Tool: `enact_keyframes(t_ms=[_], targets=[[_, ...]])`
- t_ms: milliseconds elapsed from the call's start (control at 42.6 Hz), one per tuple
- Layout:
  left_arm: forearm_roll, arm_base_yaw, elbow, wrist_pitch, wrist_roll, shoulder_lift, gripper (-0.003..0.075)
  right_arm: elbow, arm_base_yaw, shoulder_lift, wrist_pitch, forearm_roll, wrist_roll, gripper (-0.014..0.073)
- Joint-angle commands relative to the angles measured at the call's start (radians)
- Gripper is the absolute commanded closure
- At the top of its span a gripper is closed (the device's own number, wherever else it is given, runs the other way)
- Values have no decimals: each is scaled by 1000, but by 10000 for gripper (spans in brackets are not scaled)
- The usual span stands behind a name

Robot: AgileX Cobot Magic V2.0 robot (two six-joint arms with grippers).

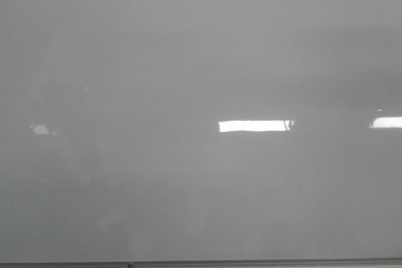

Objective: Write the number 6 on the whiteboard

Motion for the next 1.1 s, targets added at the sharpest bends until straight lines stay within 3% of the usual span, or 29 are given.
enact_keyframes(t_ms=[0, 23, 94, 235, 305, 517, 799, 1080], targets=[[0, 3, -37, -82, -8, 19, 694, -38, -1, 25, -59, 4, -1, 579], [0, 3, -37, -85, -8, 19, 675, -38, -1, 25, -59, 4, -1, 547], [0, 3, -32, -96, -8, 19, 519, -38, -1, 25, -59, 4, -1, 402], [0, 3, -28, -92, -8, 19, 132, -38, -1, 25, -59, 4, -1, 113], [0, 3, -28, -92, -8, 19, 57, -38, -1, 25, -59, 4, -1, 39], [39, 3, -28, -54, -1, 100, 49, -38, -1, 25, -60, 4, -1, 22], [30, 108, -67, -46, -107, 470, 49, -38, -1, 25, -65, 4, -1, 24], [16, 166, -125, -205, -116, 775, 49, -38, -1, 25, -65, 4, -1, 24]])
